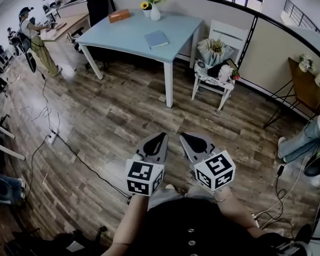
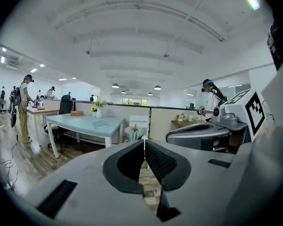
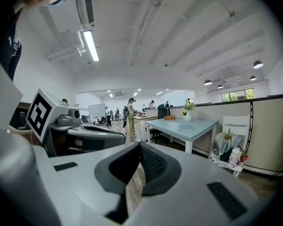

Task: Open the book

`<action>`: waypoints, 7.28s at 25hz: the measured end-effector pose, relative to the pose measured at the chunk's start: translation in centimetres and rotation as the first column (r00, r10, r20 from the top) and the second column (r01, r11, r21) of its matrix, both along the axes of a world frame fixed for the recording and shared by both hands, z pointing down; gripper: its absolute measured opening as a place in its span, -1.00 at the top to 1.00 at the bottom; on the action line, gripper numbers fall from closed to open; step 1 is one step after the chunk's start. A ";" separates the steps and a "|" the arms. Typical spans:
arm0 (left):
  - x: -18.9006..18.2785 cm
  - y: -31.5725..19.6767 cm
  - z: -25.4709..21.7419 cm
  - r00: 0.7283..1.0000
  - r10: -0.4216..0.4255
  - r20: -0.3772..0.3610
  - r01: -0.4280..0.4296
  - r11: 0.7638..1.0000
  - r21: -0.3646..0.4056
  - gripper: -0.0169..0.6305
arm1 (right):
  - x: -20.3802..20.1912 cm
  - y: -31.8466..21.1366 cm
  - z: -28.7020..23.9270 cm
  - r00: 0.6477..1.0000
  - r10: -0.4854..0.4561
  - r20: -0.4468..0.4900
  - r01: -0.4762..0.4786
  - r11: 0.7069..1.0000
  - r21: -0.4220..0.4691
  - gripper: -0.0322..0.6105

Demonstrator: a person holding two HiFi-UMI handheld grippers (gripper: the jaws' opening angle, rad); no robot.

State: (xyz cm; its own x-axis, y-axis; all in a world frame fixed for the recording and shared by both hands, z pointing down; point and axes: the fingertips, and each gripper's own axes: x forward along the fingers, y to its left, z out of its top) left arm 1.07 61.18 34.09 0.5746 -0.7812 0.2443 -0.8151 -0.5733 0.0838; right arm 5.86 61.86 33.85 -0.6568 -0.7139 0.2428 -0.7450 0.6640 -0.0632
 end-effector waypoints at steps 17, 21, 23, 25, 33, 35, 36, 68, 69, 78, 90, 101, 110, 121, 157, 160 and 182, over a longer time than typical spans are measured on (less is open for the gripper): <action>-3.1 -3.2 1.1 1.000 -0.017 0.015 0.017 1.000 -0.008 0.30 | -2.1 -2.3 1.8 1.000 0.011 -0.001 -0.011 0.999 -0.042 0.88; -3.5 -5.1 1.5 1.000 -0.021 0.021 0.022 1.000 -0.018 0.30 | -2.2 -4.4 2.3 1.000 0.002 -0.005 -0.002 0.998 -0.056 0.88; -3.4 -6.3 1.7 0.999 -0.021 0.024 0.022 0.999 -0.024 0.30 | -2.2 -5.8 2.6 1.000 -0.006 -0.006 0.006 0.998 -0.066 0.88; -3.3 -7.7 1.7 1.000 -0.016 0.027 0.016 1.000 -0.023 0.29 | -2.4 -7.3 2.9 1.000 -0.018 -0.006 0.017 0.997 -0.071 0.88; -0.9 -14.7 1.3 0.999 0.003 0.050 -0.002 1.000 -0.014 0.30 | -0.8 -14.6 2.8 0.999 -0.049 0.002 0.049 0.996 -0.075 0.88; -0.4 -16.6 1.1 0.999 -0.011 0.053 0.012 1.000 -0.015 0.30 | -0.4 -16.5 2.2 0.998 -0.064 0.003 0.064 0.996 -0.063 0.88; -0.2 -17.5 0.9 0.998 -0.019 0.055 0.020 1.000 -0.015 0.30 | -0.2 -17.5 2.0 0.997 -0.074 0.002 0.074 0.996 -0.057 0.88; 1.3 -35.1 2.0 0.998 -0.063 0.017 0.064 0.997 -0.046 0.30 | 2.3 -34.1 3.8 0.994 -0.112 -0.011 0.110 0.988 -0.110 0.88; 1.2 -36.1 1.8 0.998 -0.052 0.017 0.053 0.998 -0.042 0.30 | 2.2 -35.1 3.6 0.995 -0.102 -0.011 0.100 0.989 -0.109 0.88; -0.4 -44.5 0.9 0.999 0.043 0.031 -0.042 0.999 -0.034 0.30 | 0.5 -42.7 2.8 1.000 -0.012 -0.007 0.011 0.994 -0.111 0.88; -5.6 -52.7 0.8 0.993 0.116 0.038 -0.115 0.993 -0.018 0.30 | -5.3 -52.4 2.6 0.999 0.045 -0.014 -0.046 0.995 -0.087 0.88; -6.9 -55.1 2.5 0.991 0.137 0.000 -0.137 0.989 -0.062 0.30 | -6.2 -54.4 4.1 0.996 0.073 -0.048 -0.079 0.988 -0.129 0.88; -7.3 -58.2 4.4 0.994 0.107 0.001 -0.106 0.988 -0.114 0.30 | -7.1 -58.3 5.1 0.999 0.011 -0.039 -0.017 0.988 -0.151 0.88; -6.5 -66.7 4.2 1.000 0.018 0.013 -0.017 0.995 -0.102 0.30 | -6.3 -67.4 5.4 0.992 -0.111 -0.055 0.102 0.983 -0.156 0.88; 0.9 -76.5 5.4 0.992 0.041 0.116 -0.023 0.988 -0.155 0.30 | 2.2 -77.5 5.5 0.998 -0.064 0.010 0.064 0.981 -0.183 0.88; 1.3 -77.0 6.2 0.988 0.071 0.134 -0.046 0.983 -0.178 0.30 | 2.4 -77.7 5.8 0.999 -0.050 0.017 0.052 0.979 -0.196 0.88; 2.6 -79.5 9.3 0.940 0.301 0.159 -0.247 0.925 -0.288 0.30 | 2.5 -79.5 9.2 0.993 0.115 -0.008 -0.112 0.945 -0.307 0.88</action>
